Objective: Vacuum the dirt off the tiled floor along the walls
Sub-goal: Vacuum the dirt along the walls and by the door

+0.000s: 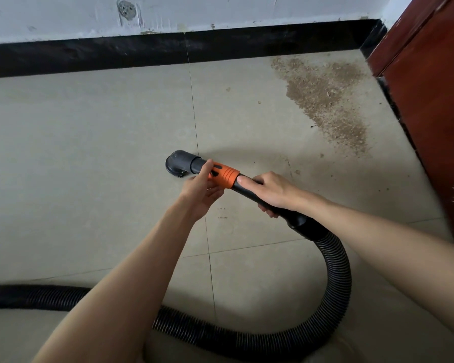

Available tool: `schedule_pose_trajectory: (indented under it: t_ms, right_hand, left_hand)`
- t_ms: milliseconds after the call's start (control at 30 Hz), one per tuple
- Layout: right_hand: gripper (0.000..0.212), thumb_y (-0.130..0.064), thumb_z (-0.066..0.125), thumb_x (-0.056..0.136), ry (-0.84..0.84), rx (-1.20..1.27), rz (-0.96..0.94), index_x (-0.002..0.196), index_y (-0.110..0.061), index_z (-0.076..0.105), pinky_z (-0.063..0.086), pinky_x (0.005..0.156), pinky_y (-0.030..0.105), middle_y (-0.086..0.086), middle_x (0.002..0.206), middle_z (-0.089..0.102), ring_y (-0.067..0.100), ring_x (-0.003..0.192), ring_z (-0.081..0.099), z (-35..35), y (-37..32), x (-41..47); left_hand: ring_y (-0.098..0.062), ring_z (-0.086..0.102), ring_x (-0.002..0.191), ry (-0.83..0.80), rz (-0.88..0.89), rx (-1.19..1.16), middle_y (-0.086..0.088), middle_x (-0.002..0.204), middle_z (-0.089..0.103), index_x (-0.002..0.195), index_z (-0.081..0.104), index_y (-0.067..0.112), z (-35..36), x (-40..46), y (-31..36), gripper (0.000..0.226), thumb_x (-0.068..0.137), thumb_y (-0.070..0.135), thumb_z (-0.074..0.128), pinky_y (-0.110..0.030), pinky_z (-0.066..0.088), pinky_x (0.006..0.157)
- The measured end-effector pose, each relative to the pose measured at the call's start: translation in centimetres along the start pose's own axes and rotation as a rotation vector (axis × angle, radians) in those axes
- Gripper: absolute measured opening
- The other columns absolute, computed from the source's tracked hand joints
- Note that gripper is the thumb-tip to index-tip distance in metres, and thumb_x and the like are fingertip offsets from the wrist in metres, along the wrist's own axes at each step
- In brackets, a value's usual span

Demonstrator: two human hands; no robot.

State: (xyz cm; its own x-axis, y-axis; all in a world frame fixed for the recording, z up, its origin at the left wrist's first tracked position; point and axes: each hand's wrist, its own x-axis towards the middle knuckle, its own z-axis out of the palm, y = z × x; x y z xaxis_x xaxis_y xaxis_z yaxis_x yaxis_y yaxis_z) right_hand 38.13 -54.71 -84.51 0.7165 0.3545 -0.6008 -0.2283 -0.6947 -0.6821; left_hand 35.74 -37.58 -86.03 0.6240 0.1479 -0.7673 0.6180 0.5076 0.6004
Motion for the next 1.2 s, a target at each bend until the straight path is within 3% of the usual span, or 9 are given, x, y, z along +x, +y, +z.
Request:
schedule_pose_trajectory:
  t_ms: [133,267,400,467,667,833,900,1033,1200]
  right_hand:
    - [0.051,-0.06,0.047,0.091,-0.037,-0.013,0.052,0.079,-0.011,0.055,0.042,0.038,0.022,-0.001,0.044,0.057,0.017,0.036,0.052,-0.9,0.8,-1.0]
    - [0.053,-0.061,0.047,0.09,-0.003,0.009,0.058,0.077,-0.01,0.055,0.044,0.04,0.022,-0.002,0.045,0.059,0.016,0.038,0.054,-1.0,0.0,-1.3]
    - [0.05,-0.057,0.052,0.09,0.152,0.105,0.067,0.073,-0.01,0.055,0.041,0.037,0.019,-0.001,0.044,0.059,0.016,0.035,0.054,-0.8,-1.2,-1.1]
    - [0.05,-0.056,0.053,0.091,0.226,0.197,0.055,0.072,-0.01,0.054,0.041,0.037,0.02,0.0,0.045,0.059,0.017,0.035,0.054,-1.2,-1.6,-0.9]
    - [0.051,-0.053,0.055,0.093,0.332,0.458,0.082,0.068,-0.009,0.052,0.041,0.038,0.021,0.001,0.044,0.057,0.018,0.034,0.052,-1.7,-1.6,-1.3]
    - [0.05,-0.05,0.053,0.095,0.412,0.603,0.104,0.068,-0.007,0.052,0.041,0.041,0.02,0.004,0.045,0.057,0.018,0.034,0.051,-1.4,-1.7,-1.2]
    - [0.049,-0.048,0.054,0.096,0.481,0.673,0.089,0.069,-0.008,0.053,0.041,0.043,0.022,0.005,0.048,0.058,0.018,0.036,0.051,-1.7,-2.1,-1.0]
    - [0.048,-0.047,0.053,0.097,0.613,0.727,0.032,0.068,-0.008,0.052,0.04,0.042,0.022,0.003,0.049,0.058,0.017,0.037,0.052,-2.9,-3.6,-0.1]
    - [0.048,-0.047,0.052,0.098,0.725,0.841,-0.048,0.069,-0.008,0.052,0.041,0.044,0.024,0.006,0.053,0.058,0.019,0.039,0.053,-4.0,-6.8,1.8]
  left_hand:
    - [-0.018,0.061,0.078,-0.081,-0.095,0.001,-0.009,0.089,0.059,0.096,0.058,0.008,0.4,-0.4,-0.5,0.028,0.091,0.036,0.059,-0.023,0.053,0.062]
    - [-0.016,0.062,0.077,-0.046,-0.058,-0.005,-0.009,0.089,0.06,0.09,0.055,0.008,1.4,-0.3,0.0,0.028,0.092,0.036,0.058,-0.022,0.052,0.061]
    - [-0.009,0.056,0.047,-0.012,0.028,0.048,-0.004,0.063,0.056,0.081,0.049,0.008,3.8,0.2,2.0,0.025,0.093,0.027,0.058,-0.022,0.051,0.049]
    - [-0.008,0.05,0.037,-0.025,0.07,0.108,-0.005,0.063,0.048,0.08,0.048,0.006,5.5,0.5,3.4,0.024,0.092,0.025,0.058,-0.023,0.05,0.049]
    - [-0.02,0.059,0.072,-0.139,0.056,0.222,-0.009,0.086,0.054,0.086,0.047,0.005,9.6,1.5,5.0,0.021,0.095,0.023,0.052,-0.032,0.053,0.061]
    - [-0.018,0.059,0.076,-0.261,0.033,0.385,-0.009,0.088,0.057,0.102,0.051,0.0,11.1,2.0,6.2,0.031,0.097,0.031,0.051,-0.028,0.054,0.066]
    - [-0.017,0.059,0.075,-0.313,0.053,0.414,-0.008,0.087,0.057,0.096,0.052,0.003,12.0,2.0,7.0,0.03,0.097,0.033,0.05,-0.027,0.054,0.066]
    - [-0.014,0.058,0.073,-0.392,0.151,0.451,-0.005,0.085,0.058,0.09,0.055,0.007,13.8,1.8,9.2,0.03,0.098,0.036,0.048,-0.023,0.052,0.06]
    - [-0.017,0.059,0.077,-0.456,0.283,0.487,-0.008,0.089,0.059,0.105,0.058,0.0,14.7,1.4,12.8,0.035,0.097,0.033,0.051,-0.025,0.053,0.07]
